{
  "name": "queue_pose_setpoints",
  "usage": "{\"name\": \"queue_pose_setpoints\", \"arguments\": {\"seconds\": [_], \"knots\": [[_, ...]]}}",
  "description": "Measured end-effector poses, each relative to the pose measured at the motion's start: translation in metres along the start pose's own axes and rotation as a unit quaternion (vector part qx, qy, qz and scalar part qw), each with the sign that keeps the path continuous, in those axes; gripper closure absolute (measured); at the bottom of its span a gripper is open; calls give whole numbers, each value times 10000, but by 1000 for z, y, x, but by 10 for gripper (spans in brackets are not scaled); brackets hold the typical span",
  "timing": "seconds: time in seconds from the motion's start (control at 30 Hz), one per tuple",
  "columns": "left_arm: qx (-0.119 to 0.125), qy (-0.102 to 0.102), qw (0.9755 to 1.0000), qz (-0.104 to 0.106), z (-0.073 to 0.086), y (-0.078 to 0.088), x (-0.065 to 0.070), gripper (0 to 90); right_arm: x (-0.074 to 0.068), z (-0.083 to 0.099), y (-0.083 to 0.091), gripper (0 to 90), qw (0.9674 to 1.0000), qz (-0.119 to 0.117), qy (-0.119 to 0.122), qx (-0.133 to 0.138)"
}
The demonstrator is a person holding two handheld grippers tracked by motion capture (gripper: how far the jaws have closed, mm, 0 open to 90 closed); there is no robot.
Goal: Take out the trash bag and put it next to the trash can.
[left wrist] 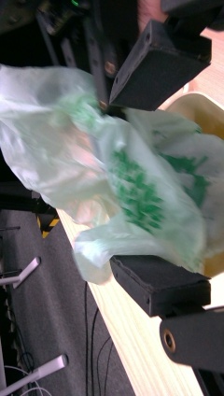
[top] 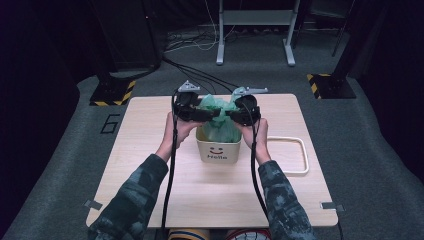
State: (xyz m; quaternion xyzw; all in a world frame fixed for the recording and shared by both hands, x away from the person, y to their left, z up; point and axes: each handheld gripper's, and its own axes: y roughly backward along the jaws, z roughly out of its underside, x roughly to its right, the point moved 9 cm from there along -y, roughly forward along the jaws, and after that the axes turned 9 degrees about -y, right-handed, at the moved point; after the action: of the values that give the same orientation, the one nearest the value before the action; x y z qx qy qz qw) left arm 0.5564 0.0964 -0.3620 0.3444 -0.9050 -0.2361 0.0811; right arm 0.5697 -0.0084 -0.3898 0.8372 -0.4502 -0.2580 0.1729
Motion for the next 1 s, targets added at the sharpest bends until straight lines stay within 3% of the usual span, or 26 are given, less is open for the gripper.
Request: {"name": "queue_pose_setpoints", "arguments": {"seconds": [0.3, 0.5, 0.63, 0.73, 0.83, 0.93, 1.0], "knots": [[-259, 134, 9996, 64, 22, -15, 4, 125, -12, -13, 11, 892, 9997, 62, -39, 245], [-410, 88, 9991, 1, 30, -32, 12, 11, -28, -17, 11, 892, 9996, 19, -25, 286], [-442, 109, 9988, -164, 31, -42, 13, 6, -38, -16, 9, 892, 9996, -128, -54, 257], [-511, -15, 9982, -322, 31, -46, 12, 47, -45, -16, 8, 892, 9995, -222, -46, 222], [-402, -49, 9985, -369, 29, -49, 11, 69, -49, -15, 8, 892, 9994, -277, -19, 191], [-238, -6, 9993, -300, 28, -49, 12, 171, -49, -14, 8, 891, 9992, -367, -84, 155], [-145, -39, 9996, -254, 28, -48, 11, 294, -48, -13, 8, 891, 9991, -380, -117, 145]]}}
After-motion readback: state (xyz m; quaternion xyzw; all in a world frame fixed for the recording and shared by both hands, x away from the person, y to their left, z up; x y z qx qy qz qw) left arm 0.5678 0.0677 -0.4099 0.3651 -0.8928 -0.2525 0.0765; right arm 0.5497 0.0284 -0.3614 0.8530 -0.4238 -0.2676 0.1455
